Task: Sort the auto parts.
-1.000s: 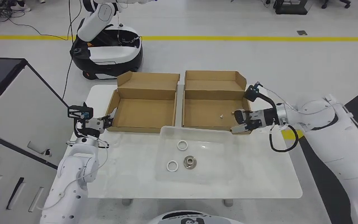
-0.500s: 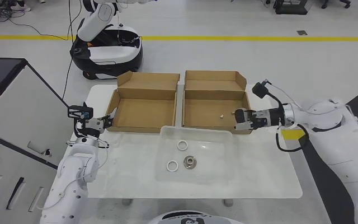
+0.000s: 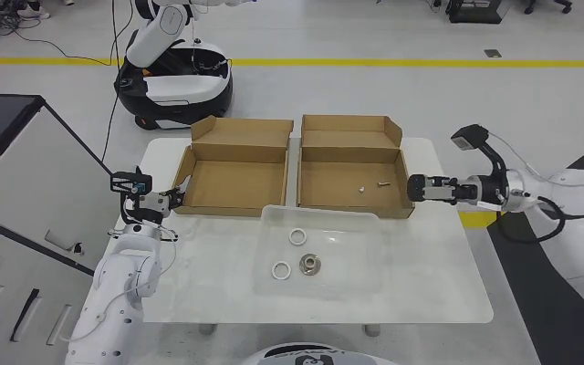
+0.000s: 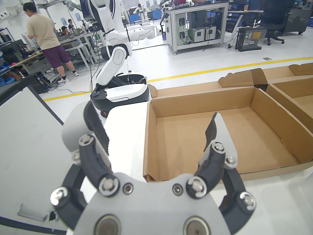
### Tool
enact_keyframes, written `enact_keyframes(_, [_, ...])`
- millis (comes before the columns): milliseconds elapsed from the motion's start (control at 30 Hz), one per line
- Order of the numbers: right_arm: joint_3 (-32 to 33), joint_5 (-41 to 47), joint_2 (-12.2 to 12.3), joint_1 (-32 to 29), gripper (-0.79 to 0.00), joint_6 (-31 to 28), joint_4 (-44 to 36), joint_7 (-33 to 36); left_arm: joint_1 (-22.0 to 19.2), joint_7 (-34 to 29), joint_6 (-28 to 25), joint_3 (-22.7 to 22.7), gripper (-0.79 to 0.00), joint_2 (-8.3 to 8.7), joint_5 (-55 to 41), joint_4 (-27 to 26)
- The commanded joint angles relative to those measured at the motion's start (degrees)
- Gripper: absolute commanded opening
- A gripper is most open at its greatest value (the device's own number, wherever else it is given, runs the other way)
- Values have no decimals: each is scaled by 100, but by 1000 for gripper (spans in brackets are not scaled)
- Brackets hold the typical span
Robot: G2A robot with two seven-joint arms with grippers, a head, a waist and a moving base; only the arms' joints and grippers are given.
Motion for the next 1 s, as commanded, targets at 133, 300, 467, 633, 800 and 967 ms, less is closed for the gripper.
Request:
enact_keyframes(133, [31,158,77,-105,0,48,-109,49,0,0,0,0,0,0,0,0])
enact_keyframes(300, [31,158,77,-105,0,48,-109,49,0,0,0,0,0,0,0,0])
enact_keyframes(467, [31,158,77,-105,0,48,-109,49,0,0,0,0,0,0,0,0])
enact_keyframes(633, [31,158,77,-105,0,48,-109,49,-21,25,-178,54,0,8,196,-192])
enact_keyframes(800, [31,158,77,-105,0,48,-109,49,-114,-749,-698,141,0,41,527,-701])
enact_keyframes(967, [31,158,77,-105,0,48,-109,49,-318,-1505,-1377,252,0,83,852,-1218])
